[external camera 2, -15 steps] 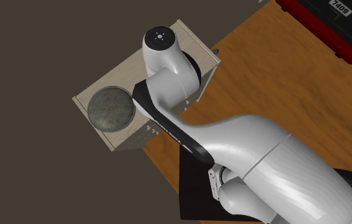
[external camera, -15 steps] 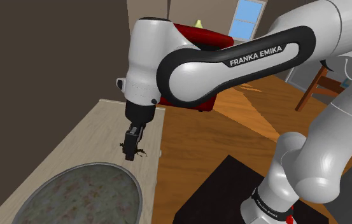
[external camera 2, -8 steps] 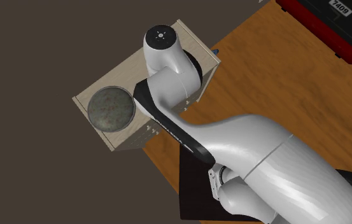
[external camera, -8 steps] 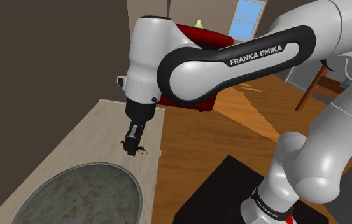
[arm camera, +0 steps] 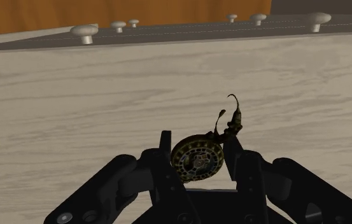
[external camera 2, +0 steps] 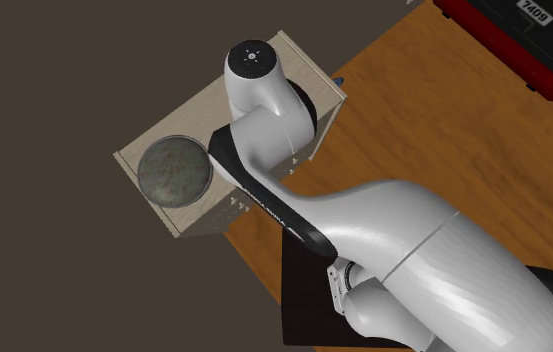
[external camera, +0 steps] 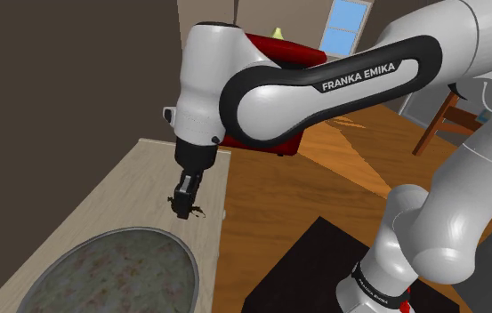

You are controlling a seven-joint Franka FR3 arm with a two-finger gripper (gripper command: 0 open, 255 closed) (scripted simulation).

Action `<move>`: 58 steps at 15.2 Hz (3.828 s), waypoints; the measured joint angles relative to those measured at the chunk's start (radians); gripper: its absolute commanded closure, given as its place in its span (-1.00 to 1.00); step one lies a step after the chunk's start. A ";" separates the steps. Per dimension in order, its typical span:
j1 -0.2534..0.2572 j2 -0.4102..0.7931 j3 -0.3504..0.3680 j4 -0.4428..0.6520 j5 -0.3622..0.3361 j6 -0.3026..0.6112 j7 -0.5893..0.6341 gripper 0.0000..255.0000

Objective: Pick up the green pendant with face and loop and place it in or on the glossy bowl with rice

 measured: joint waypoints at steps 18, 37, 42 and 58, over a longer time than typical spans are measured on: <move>-0.003 -0.031 -0.010 0.190 0.003 -0.230 0.002 1.00; 0.035 0.017 0.049 0.441 -0.016 -0.427 0.120 1.00; 0.089 0.090 0.125 0.525 -0.048 -0.436 0.254 1.00; 0.173 0.190 0.214 0.508 -0.108 -0.325 0.430 1.00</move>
